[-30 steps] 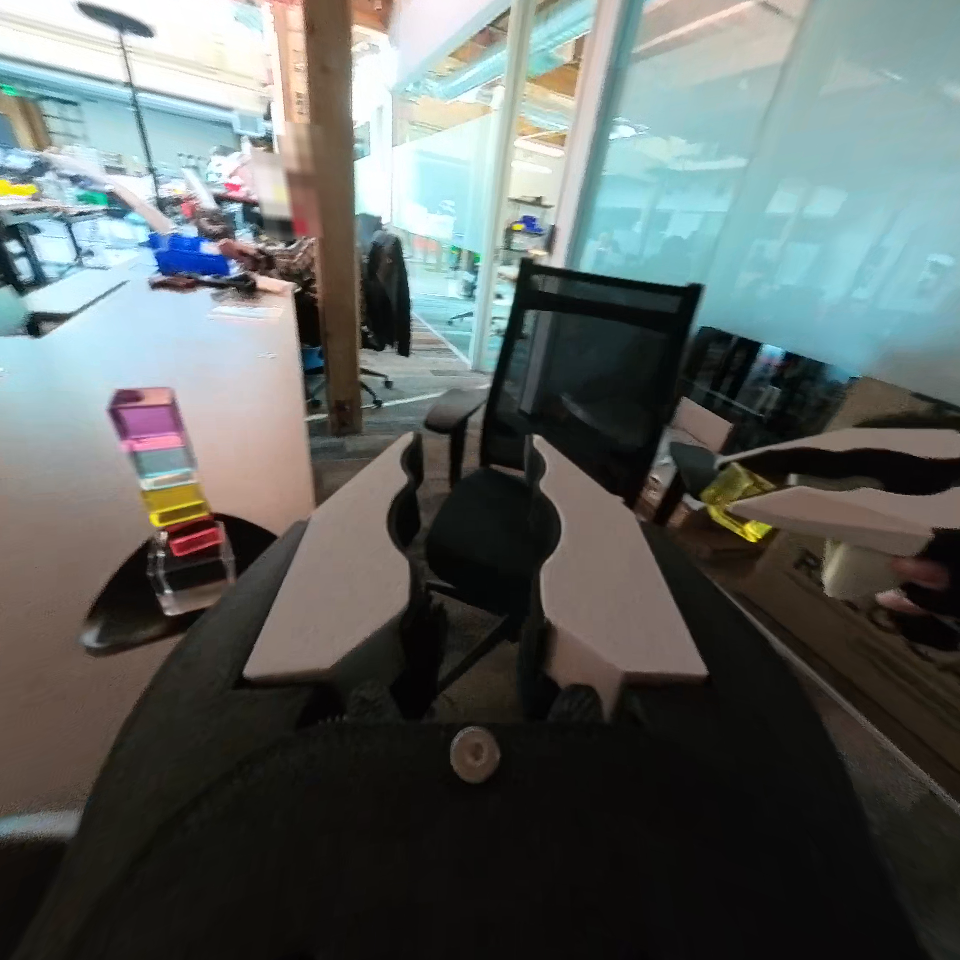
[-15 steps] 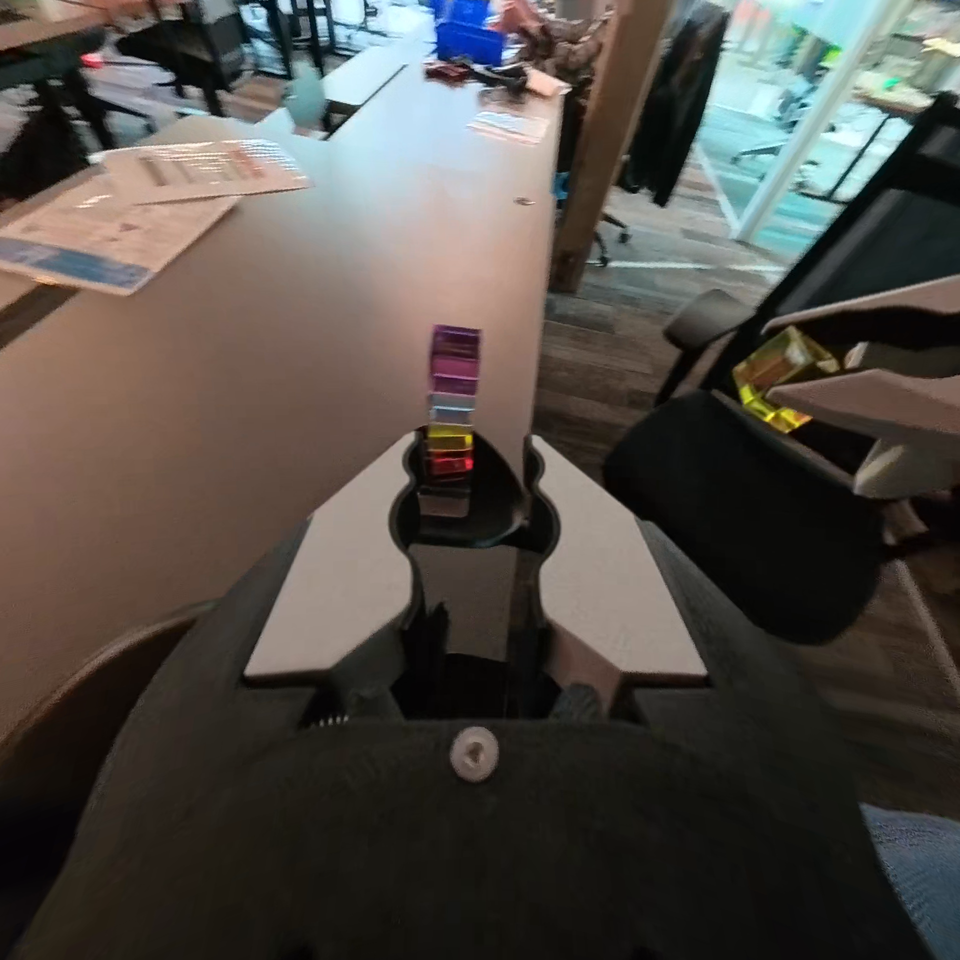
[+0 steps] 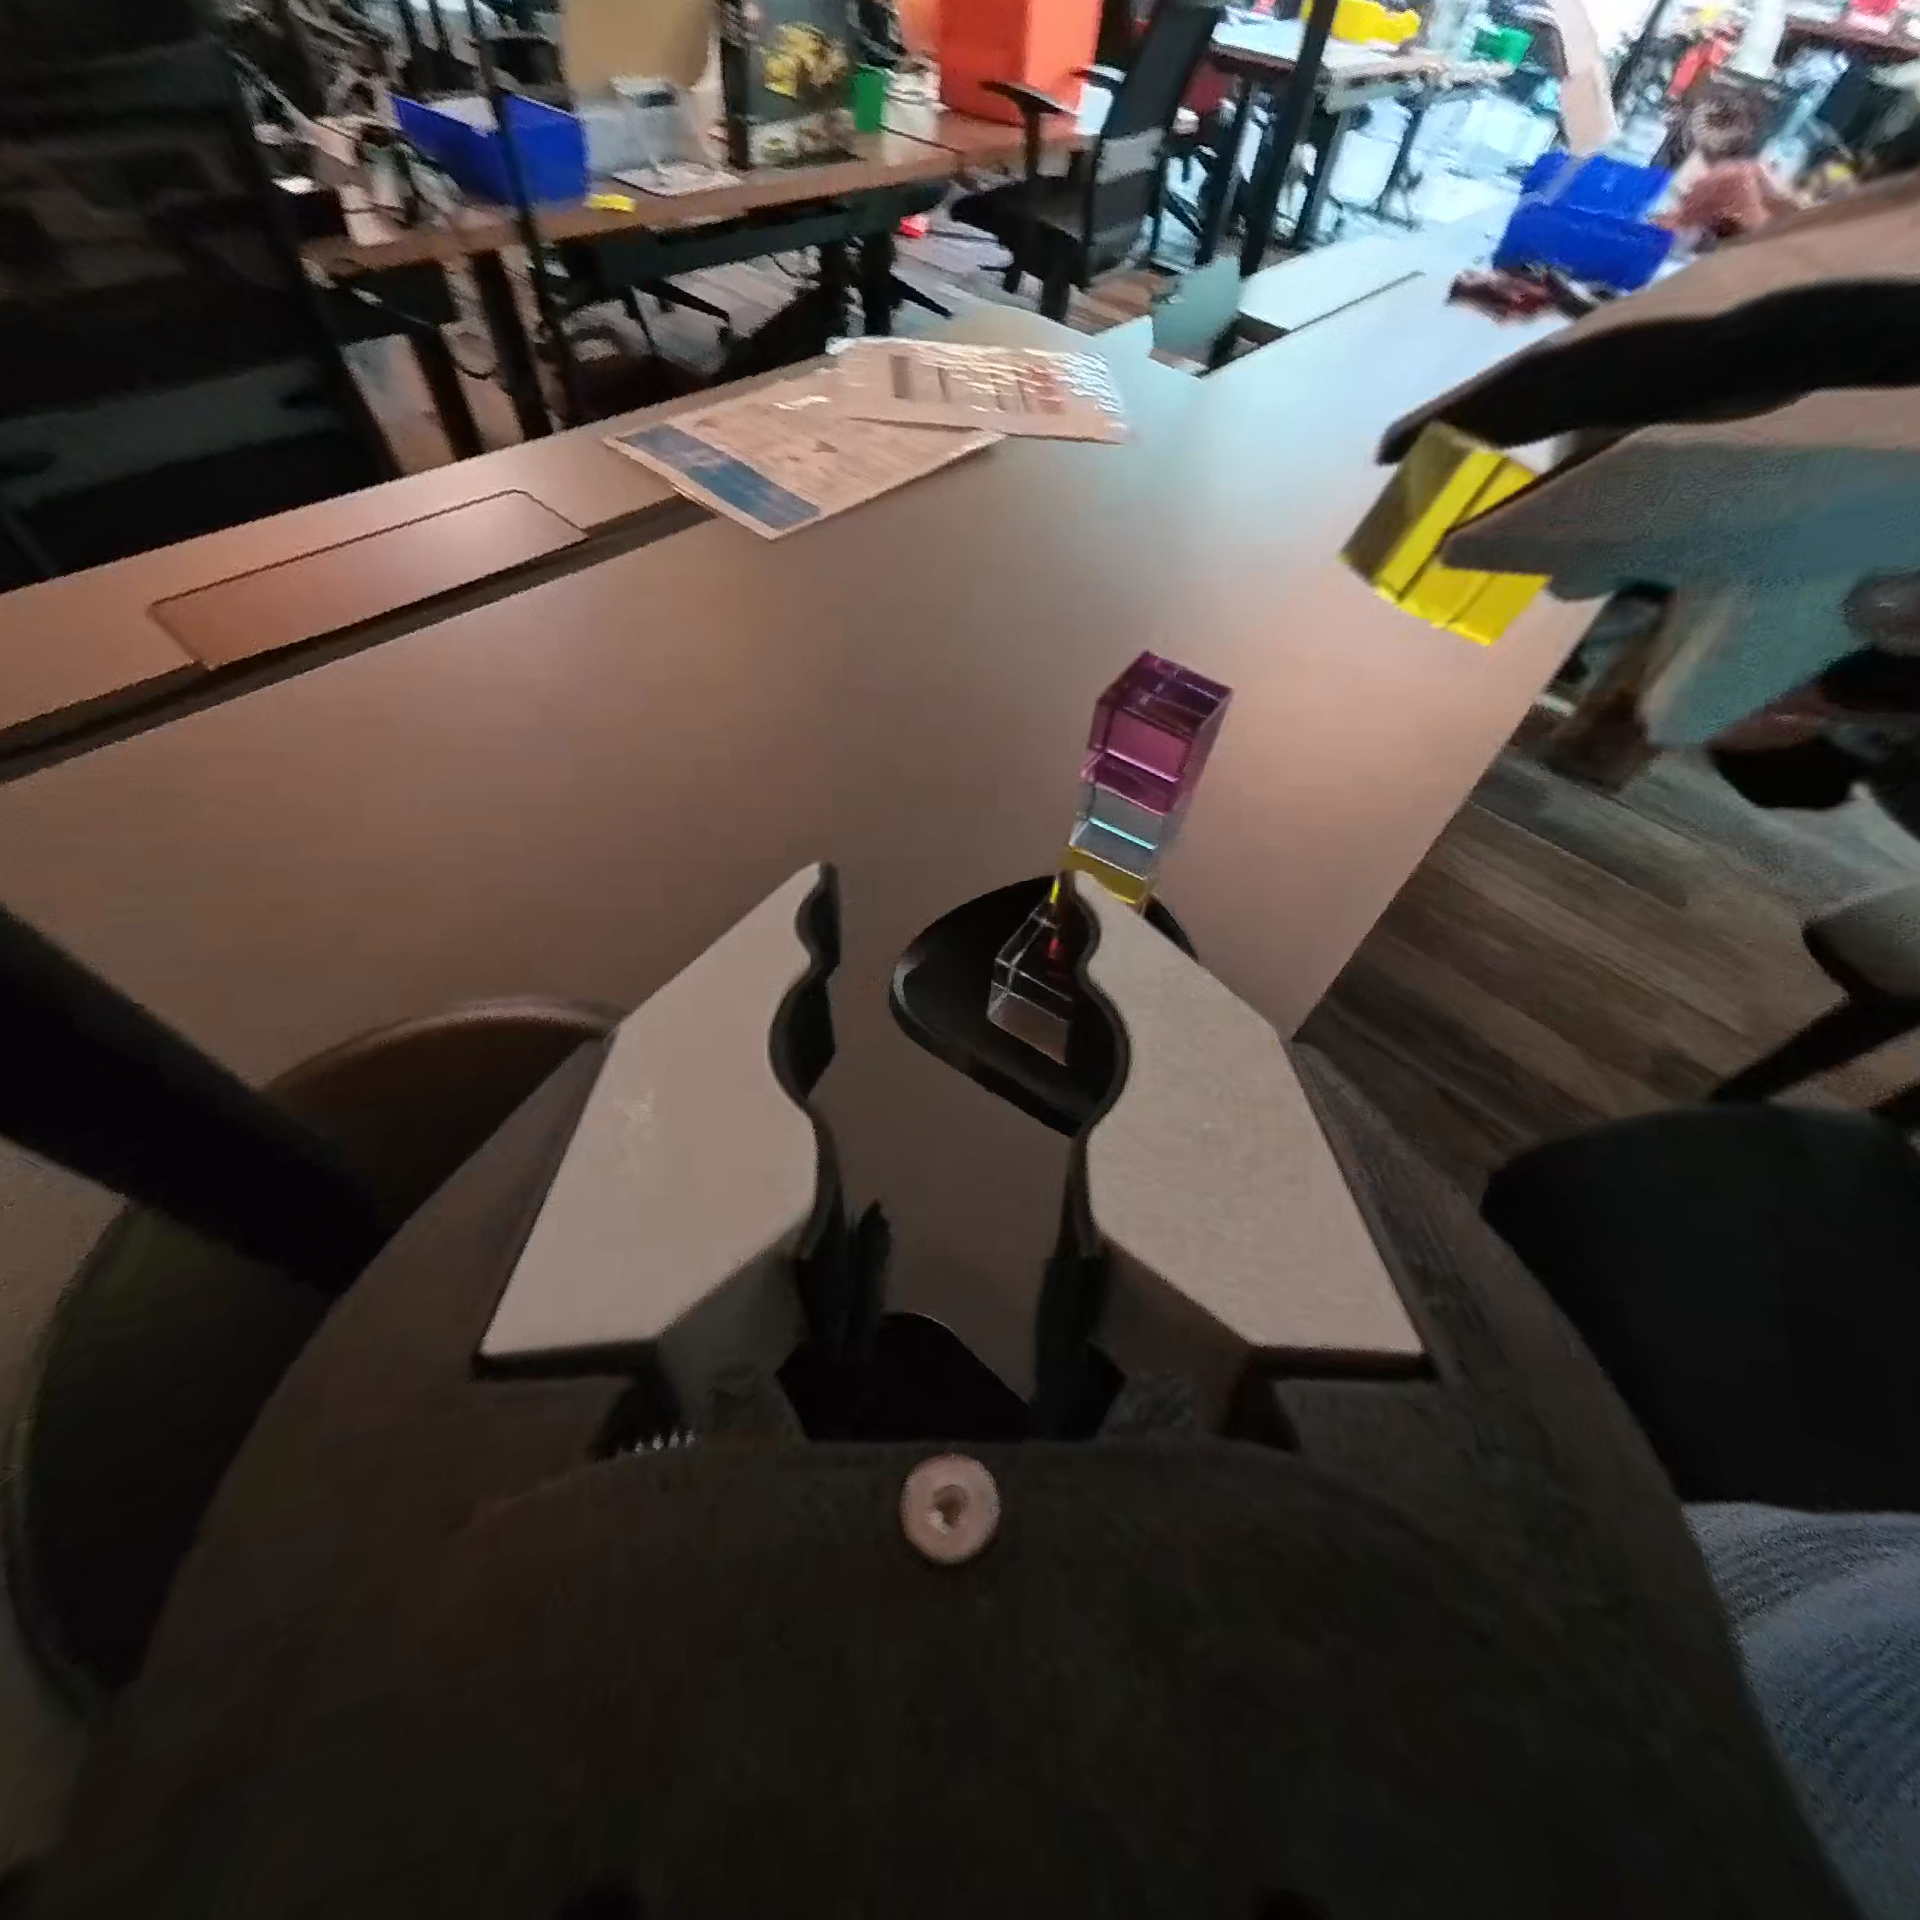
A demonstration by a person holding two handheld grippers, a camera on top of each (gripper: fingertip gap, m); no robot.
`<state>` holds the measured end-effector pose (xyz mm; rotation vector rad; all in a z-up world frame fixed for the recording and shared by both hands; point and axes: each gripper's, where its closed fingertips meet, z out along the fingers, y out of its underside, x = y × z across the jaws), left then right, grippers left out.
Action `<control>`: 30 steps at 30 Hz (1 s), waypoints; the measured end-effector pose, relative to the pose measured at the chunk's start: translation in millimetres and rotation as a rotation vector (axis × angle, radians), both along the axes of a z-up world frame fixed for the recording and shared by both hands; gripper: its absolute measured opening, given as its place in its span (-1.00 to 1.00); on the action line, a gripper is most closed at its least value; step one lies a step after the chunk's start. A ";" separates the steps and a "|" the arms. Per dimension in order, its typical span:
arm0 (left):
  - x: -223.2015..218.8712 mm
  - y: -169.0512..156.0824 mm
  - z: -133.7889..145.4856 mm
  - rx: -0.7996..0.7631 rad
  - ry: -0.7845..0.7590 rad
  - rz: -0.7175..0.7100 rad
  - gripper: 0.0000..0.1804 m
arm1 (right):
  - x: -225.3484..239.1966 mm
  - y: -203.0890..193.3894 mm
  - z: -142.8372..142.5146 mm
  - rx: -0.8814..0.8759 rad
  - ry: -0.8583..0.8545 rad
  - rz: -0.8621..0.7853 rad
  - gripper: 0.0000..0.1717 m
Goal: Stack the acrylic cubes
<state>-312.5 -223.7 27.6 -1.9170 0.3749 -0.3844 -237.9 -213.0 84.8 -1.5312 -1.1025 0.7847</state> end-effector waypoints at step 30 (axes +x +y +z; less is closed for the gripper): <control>-17.3 -64.6 -0.1 0.080 0.010 0.320 -0.56 | -30.3 6.6 -38.7 -0.022 -0.353 0.923 -0.71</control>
